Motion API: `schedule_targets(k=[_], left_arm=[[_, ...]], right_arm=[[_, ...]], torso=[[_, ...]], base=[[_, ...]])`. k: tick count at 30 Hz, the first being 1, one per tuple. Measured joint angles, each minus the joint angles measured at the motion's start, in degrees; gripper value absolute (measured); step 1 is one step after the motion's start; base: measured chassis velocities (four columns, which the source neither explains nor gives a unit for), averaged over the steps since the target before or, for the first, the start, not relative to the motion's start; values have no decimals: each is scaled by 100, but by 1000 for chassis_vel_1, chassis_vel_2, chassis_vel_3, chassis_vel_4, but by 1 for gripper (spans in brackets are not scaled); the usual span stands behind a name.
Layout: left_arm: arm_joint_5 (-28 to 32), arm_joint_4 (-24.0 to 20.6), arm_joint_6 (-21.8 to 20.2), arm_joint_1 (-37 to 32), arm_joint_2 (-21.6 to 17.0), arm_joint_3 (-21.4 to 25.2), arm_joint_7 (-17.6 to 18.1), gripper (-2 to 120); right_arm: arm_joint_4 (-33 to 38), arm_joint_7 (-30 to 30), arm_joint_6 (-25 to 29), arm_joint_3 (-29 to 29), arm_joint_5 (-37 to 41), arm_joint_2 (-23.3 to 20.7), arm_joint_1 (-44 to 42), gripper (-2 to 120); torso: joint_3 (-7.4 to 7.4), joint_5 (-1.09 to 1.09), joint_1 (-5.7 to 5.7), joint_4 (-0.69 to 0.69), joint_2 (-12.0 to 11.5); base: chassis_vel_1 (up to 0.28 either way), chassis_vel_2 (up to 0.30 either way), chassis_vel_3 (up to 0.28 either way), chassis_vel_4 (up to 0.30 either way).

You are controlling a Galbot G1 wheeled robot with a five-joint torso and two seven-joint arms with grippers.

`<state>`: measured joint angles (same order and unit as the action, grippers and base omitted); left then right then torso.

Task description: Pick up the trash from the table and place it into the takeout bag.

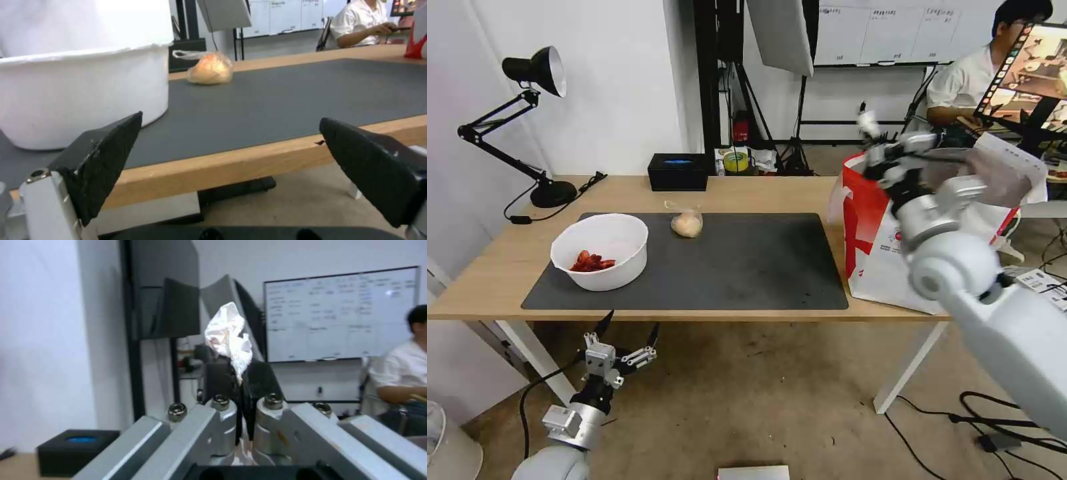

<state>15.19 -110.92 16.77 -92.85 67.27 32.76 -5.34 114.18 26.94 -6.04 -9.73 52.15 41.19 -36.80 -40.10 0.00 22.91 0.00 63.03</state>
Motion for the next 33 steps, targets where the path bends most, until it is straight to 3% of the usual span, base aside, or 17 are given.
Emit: schedule_targets(k=[8, 18, 21, 22, 29, 33], left_arm=[[-26, -49, -10, -24, 11, -36, 2, 100], [-36, -53, -8, -34, -8, -55, 2, 100], [-36, -55, -6, -34, -16, -55, 1, 100], [-34, -63, -4, -37, -26, -55, 0, 100], [-18, -71, 0, -38, -46, -38, -1, 100], [-16, -71, 3, -35, -36, -32, -1, 100]], right_arm=[[64, 377, -126, -349, -55, -77, -459, 0], [-207, 584, -365, -411, -24, -127, -379, 2], [-244, 592, -492, -409, -19, -132, -353, 8], [-244, 589, -605, -402, -3, -145, -353, 18], [-198, 516, -721, -378, 5, -161, -368, 37], [-187, 467, -767, -344, 28, -182, -347, 55]], torso=[[-1, -1, 0, 0, 0], [-1, 0, 0, -1, 0], [-1, 0, 0, -1, 0], [-1, 0, 0, -1, 0], [-1, 0, 1, -1, 0], [-1, 0, 1, -1, 0]], base=[[0, 0, 0, 0], [0, 0, 0, 0], [0, 0, 0, 0], [0, 0, 0, 0], [0, 0, 0, 0], [0, 0, 0, 0]])
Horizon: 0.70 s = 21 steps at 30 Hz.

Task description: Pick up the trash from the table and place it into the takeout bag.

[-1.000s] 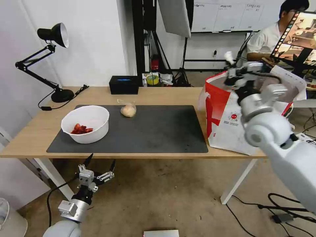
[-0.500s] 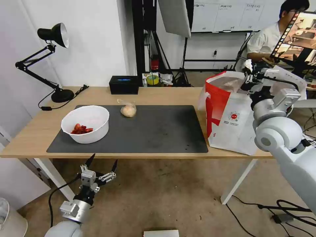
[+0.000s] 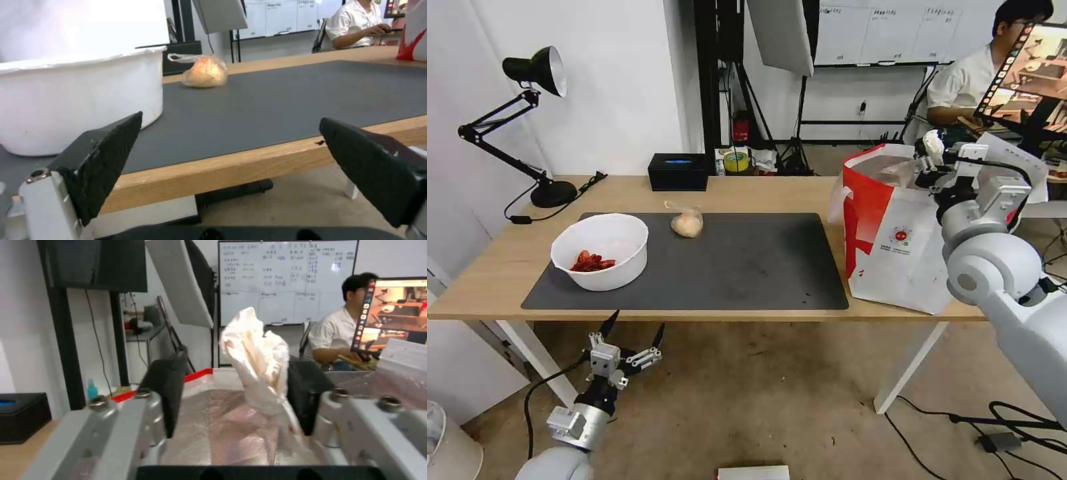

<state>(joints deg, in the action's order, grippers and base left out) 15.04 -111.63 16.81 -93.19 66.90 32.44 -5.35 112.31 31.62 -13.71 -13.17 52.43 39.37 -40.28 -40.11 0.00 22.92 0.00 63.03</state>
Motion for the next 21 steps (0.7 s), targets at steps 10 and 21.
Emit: schedule_targets(k=[10, 21], left_arm=[[2, 2, 3, 21, 9, 20, -1, 100], [21, 23, 3, 46, 12, 42, -1, 100]], right_arm=[[-21, -39, -169, 196, 95, 20, 166, 92], [-29, -152, -132, 347, 250, 68, 391, 100]], torso=[[0, 0, 0, 0, 0], [0, 0, 0, 0, 0]], base=[[0, 0, 0, 0], [0, 0, 0, 0]])
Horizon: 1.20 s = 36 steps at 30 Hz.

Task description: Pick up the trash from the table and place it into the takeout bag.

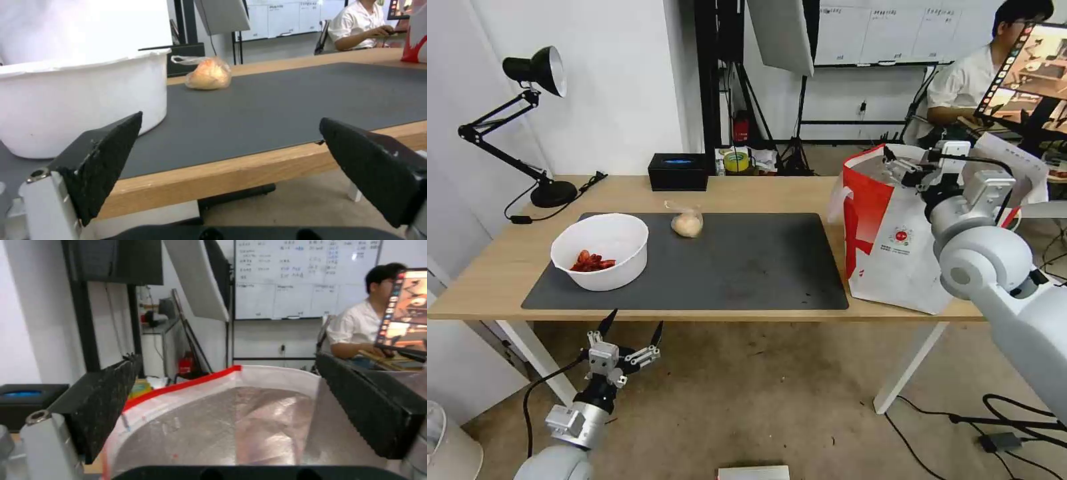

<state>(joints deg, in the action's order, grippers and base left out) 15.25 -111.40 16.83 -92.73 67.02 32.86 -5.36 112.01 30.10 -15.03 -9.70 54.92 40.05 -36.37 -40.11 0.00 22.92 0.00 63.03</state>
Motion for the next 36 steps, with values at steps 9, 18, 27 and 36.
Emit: schedule_targets(k=[9, 18, 27, 36], left_arm=[[21, 0, 0, -2, -5, 57, 0, 100], [33, -17, 15, -42, 8, 144, 0, 100], [-2, -71, 18, -186, 90, 223, -2, 100], [-18, -34, 33, -238, 106, 266, -8, 100]], right_arm=[[618, -748, 502, 103, 363, 4, -207, 100], [1474, -1513, 976, -315, -12, -150, -1783, 100], [1646, -1704, 1089, -617, -799, 43, -3326, 100], [1433, -1637, 1509, -672, -1806, 609, -4494, 100]], torso=[[0, 2, 0, -1, 0], [1, 0, 0, 1, 0], [1, 1, 0, 0, 0], [1, 0, -1, 0, 0]], base=[[0, 0, 0, 0], [0, 0, 0, 0], [0, 0, 0, 0], [0, 0, 0, 0]])
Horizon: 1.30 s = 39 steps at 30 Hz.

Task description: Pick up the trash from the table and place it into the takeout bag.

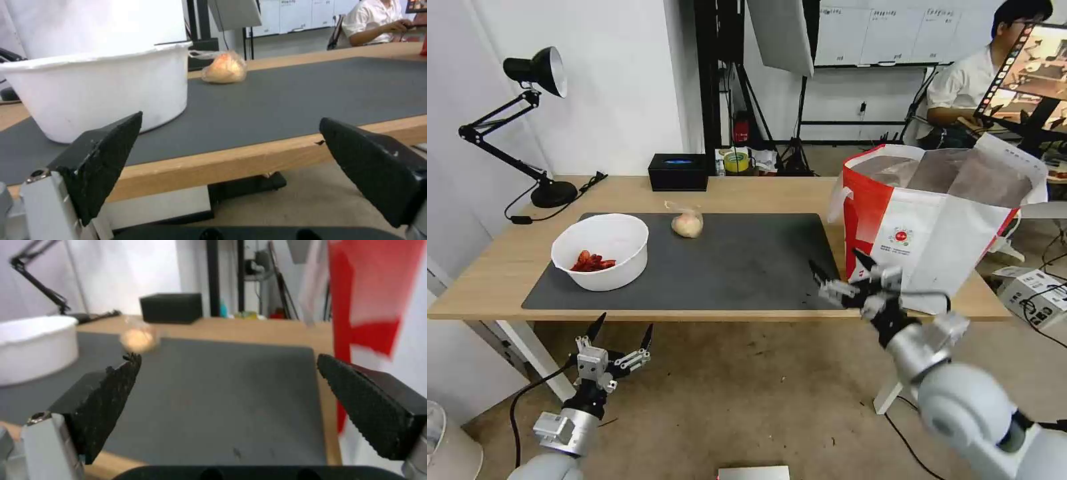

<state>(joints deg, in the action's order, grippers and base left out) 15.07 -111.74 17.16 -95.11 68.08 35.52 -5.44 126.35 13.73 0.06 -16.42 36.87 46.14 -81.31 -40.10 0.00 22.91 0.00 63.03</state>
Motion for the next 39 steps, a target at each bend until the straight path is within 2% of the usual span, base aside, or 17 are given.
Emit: schedule_targets(k=[6, 17, 33, 39], left_arm=[[-37, 40, 0, -1, 16, -13, 0, 100], [-236, 125, -31, -3, 66, 2, 9, 100], [-239, 118, -30, -21, 85, 19, 15, 100], [-233, 120, -15, -17, 76, 46, 15, 100]], right_arm=[[-120, 131, 237, -46, -415, 282, -545, 100], [-255, 137, 371, -75, -673, 462, -1048, 100], [-315, 127, 362, -5, -699, 492, -1050, 100], [-398, 147, 229, 360, -613, 382, -471, 100]], torso=[[0, 1, 0, 0, 0], [-1, 1, 0, 0, 0], [-1, 1, 0, 0, 0], [-1, 0, 0, 0, 0]], base=[[0, 0, 0, 0], [0, 0, 0, 0], [0, 0, 0, 0], [0, 0, 0, 0]])
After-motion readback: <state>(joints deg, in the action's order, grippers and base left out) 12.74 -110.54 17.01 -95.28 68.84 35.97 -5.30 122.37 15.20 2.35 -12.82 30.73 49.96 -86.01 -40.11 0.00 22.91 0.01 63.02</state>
